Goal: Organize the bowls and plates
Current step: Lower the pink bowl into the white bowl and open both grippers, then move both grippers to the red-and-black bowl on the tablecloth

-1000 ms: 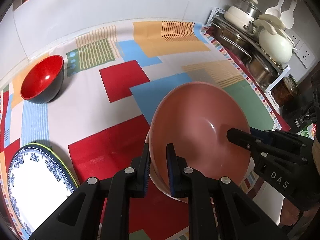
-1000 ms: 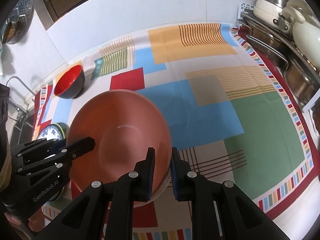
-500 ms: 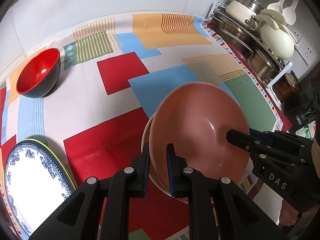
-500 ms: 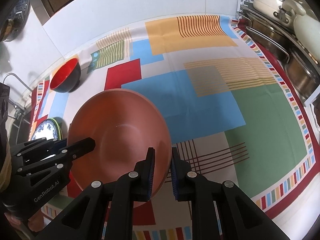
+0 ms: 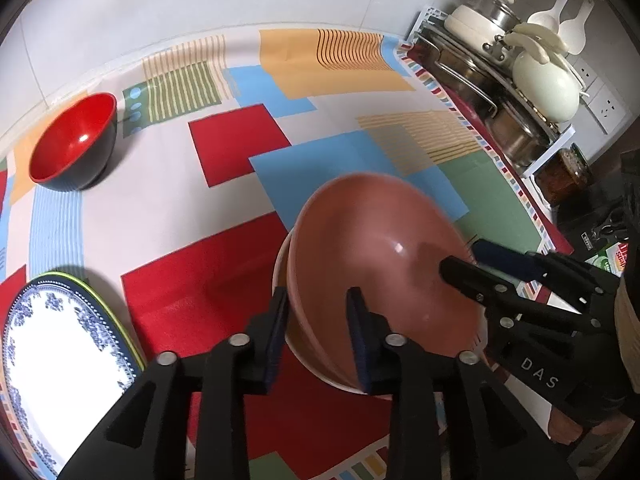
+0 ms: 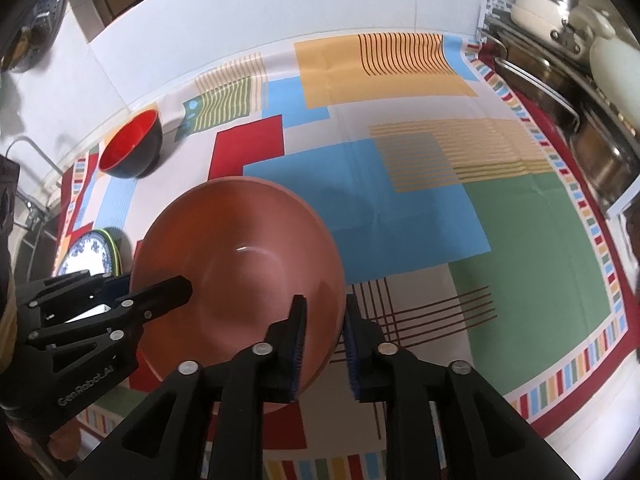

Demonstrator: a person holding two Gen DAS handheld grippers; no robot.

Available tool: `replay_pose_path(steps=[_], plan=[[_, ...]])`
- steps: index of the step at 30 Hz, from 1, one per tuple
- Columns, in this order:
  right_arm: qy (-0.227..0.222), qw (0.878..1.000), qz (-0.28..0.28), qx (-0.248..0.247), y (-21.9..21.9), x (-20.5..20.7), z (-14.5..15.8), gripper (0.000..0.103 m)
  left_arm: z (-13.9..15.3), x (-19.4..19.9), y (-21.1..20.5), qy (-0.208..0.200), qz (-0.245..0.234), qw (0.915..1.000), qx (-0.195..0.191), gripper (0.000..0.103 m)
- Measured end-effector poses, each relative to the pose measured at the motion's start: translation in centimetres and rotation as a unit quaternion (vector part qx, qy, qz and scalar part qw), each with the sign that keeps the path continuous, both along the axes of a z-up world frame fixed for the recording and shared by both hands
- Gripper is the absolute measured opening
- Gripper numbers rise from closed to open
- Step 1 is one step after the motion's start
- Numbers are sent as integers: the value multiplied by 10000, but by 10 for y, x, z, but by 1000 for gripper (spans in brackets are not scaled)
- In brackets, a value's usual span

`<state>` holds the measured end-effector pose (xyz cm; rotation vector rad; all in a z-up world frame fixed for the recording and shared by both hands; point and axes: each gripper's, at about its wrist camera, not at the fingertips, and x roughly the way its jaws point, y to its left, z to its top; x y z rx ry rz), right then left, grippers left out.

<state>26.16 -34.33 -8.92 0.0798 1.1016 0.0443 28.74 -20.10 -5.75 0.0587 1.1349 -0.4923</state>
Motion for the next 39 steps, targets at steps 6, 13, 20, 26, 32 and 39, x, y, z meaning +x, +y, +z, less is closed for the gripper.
replay_pose_path(steps=[6,13,20,26,32,39], plan=[[-335,9980,26,-539,4,-6,13,41,12,-4,12,-276,63,9996,-14,46],[-549,9980,104,-310,17,-6,26,42,25,-2,33,-476,190,9986,-164,49],[-722,9972,99,-138,44,-3,35,42,44,-1,69,-851,391,9956,-89,55],[-930,9956,122,25,75,5,46,42,64,3,108,-1165,570,9916,27,60],[-1168,9928,169,189,112,14,60,42,80,11,147,-1367,712,9880,114,64],[-1412,9894,74,322,153,25,72,51,87,27,186,-1492,798,9853,243,64]])
